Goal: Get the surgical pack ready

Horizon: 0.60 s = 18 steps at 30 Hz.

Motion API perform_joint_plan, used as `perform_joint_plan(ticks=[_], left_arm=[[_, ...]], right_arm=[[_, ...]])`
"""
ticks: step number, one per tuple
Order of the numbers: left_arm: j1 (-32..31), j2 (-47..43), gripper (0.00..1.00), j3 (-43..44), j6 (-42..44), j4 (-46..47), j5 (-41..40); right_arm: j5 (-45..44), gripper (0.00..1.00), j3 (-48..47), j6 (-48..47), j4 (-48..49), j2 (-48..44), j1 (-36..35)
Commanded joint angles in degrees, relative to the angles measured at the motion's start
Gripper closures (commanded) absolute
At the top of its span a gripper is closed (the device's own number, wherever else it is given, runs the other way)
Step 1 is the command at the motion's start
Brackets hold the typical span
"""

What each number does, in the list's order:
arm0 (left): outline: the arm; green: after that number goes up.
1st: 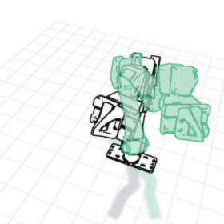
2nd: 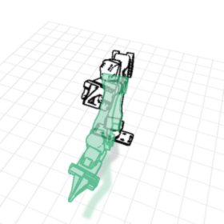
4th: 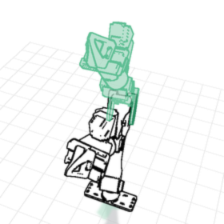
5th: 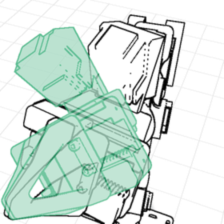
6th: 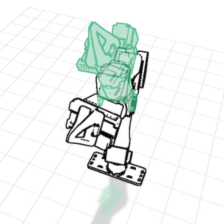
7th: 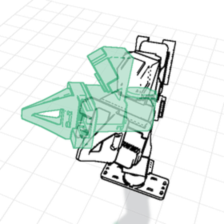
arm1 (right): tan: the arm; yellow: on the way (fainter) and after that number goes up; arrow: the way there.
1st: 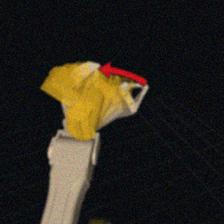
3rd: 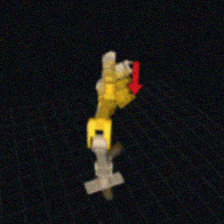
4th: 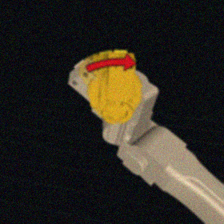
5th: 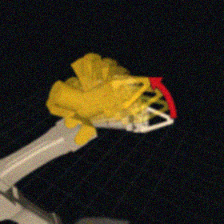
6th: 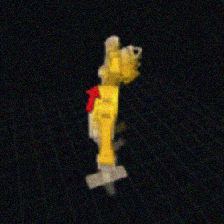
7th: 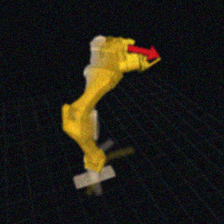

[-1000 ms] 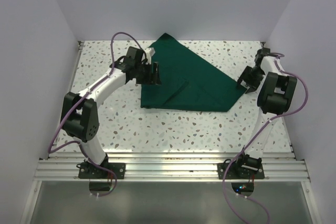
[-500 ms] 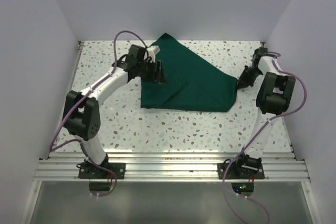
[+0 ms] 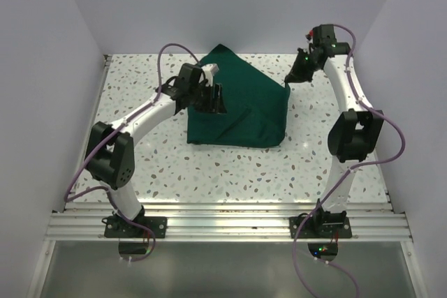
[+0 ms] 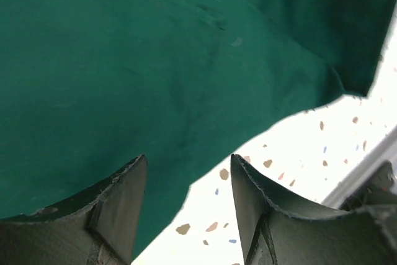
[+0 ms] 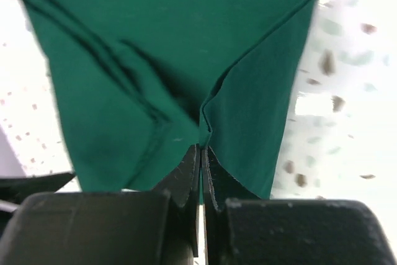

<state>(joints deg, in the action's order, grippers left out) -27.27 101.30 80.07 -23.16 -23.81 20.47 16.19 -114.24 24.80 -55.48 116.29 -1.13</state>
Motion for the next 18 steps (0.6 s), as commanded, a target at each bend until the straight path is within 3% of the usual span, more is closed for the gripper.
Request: perform_joint_plan(ticks=[1, 5, 18], left_arm=[[2.0, -3.8, 0.40, 1.6, -1.3, -1.0, -7.2], [4.3, -4.1, 0.39, 3.2, -2.0, -8.1, -16.1], [9.2, -7.0, 0.37, -3.2, -3.5, -11.7, -25.7]], right_arm=[[2.7, 1.00, -6.5, 2.7, -2.5, -1.4, -3.4], [5.2, 1.00, -10.0, 5.2, -1.4, -0.2, -7.7], [7.7, 1.00, -22.4, 7.5, 3.9, 11.1, -20.2]])
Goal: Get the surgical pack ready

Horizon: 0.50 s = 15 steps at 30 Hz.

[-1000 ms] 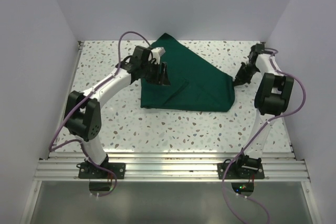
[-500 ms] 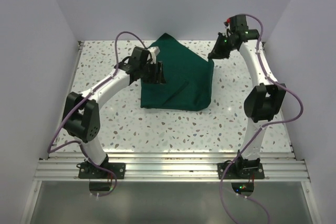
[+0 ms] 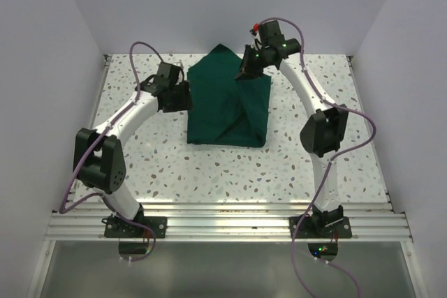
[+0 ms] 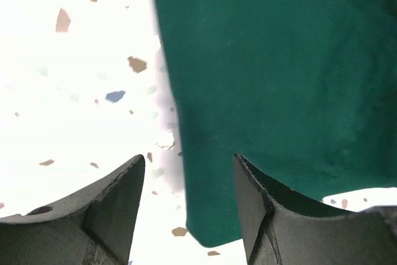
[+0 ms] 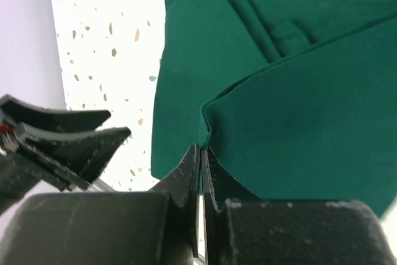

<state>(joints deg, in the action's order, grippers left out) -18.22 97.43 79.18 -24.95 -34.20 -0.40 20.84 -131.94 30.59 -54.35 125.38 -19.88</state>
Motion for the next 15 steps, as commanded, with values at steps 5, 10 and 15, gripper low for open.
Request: perform_joint_plan(ticks=[5, 10, 15], left_arm=[[2.1, -3.6, 0.37, -5.3, -2.4, -0.4, -8.6], [6.7, -2.6, 0.37, -7.9, -2.8, 1.7, -6.1], [8.1, -0.6, 0.37, -8.7, -2.6, 3.0, -5.6]], right_arm=[[4.0, 1.00, -6.6, 2.8, 5.6, 4.4, -4.4], [3.5, 1.00, -5.2, 3.7, 10.4, 5.9, -6.5], [3.4, 1.00, -6.8, 4.7, 14.6, 8.5, -8.9]])
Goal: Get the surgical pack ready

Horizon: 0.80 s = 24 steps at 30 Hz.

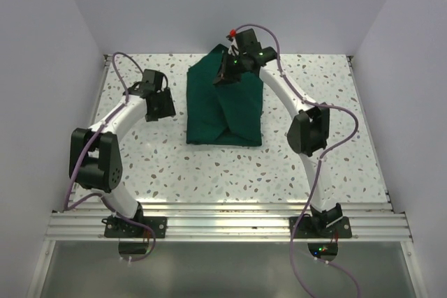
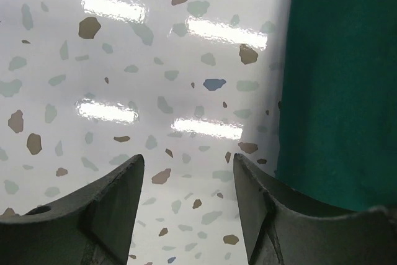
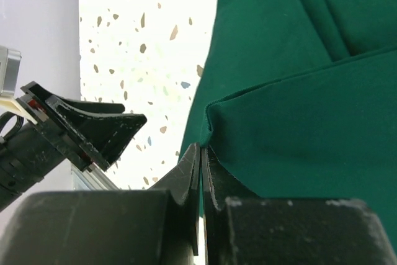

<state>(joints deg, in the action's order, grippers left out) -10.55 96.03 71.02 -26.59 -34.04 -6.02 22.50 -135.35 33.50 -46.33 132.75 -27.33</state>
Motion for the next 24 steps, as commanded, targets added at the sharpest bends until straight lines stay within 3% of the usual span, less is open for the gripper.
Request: perform_joint_plan(ticks=[1, 19, 24], left_arm=[[0.5, 1.7, 0.37, -0.4, -1.0, 3.1, 0.3], [0.7, 9.3, 0.40, 1.7, -3.2, 8.1, 11.6], [0.1, 10.4, 0.40, 3.3, -3.2, 7.9, 12.6]], right_arm=[[1.8, 1.00, -3.6, 2.4, 7.1, 1.6, -1.9], [3.6, 1.00, -4.5, 3.3, 11.4, 5.9, -6.3], [3.9, 1.00, -1.1, 2.4, 12.3, 3.4, -7.6]])
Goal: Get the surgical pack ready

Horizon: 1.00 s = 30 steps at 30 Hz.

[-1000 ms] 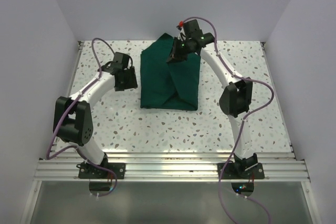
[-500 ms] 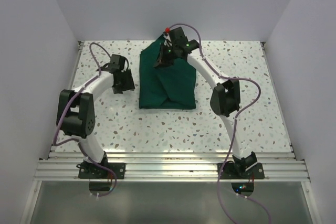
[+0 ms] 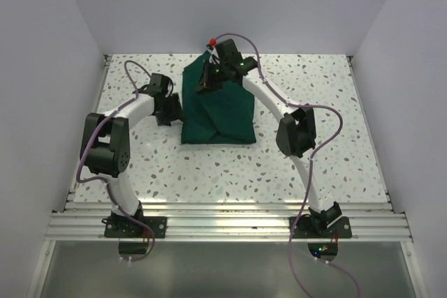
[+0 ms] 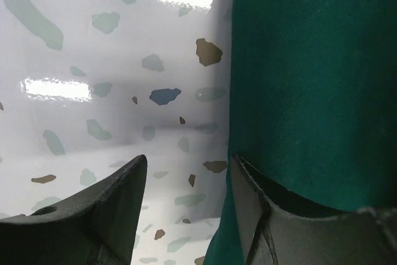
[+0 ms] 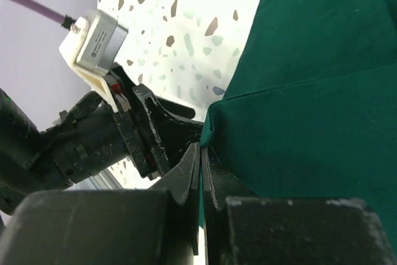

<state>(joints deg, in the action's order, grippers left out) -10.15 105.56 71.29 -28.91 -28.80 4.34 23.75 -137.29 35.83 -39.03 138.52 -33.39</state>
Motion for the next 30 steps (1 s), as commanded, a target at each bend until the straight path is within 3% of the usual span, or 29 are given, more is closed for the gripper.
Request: perform_joint_plan(ticks=[1, 3, 8, 20, 30], left_arm=[[-0.5, 1.1, 0.40, 3.3, -0.9, 2.5, 2.3], [-0.8, 1.6, 0.40, 3.7, -0.9, 2.5, 2.1], [-1.4, 1.8, 0.40, 3.6, -1.1, 2.7, 2.0], [-1.4, 0.5, 0.40, 2.1, -1.8, 2.6, 0.4], [-1.5, 0.8, 0.40, 2.0, -2.3, 3.3, 0.8]], right_arm=[[2.2, 1.00, 2.4, -1.0, 5.9, -3.6, -1.8], [2.0, 1.00, 7.1, -1.2, 9.0, -7.2, -1.9], [4.9, 1.00, 7.2, -0.2, 11.2, -7.7, -2.0], [4.4, 1.00, -0.5, 4.0, 13.4, 0.7, -2.8], [4.6, 1.00, 1.3, 5.7, 14.2, 1.4, -4.5]])
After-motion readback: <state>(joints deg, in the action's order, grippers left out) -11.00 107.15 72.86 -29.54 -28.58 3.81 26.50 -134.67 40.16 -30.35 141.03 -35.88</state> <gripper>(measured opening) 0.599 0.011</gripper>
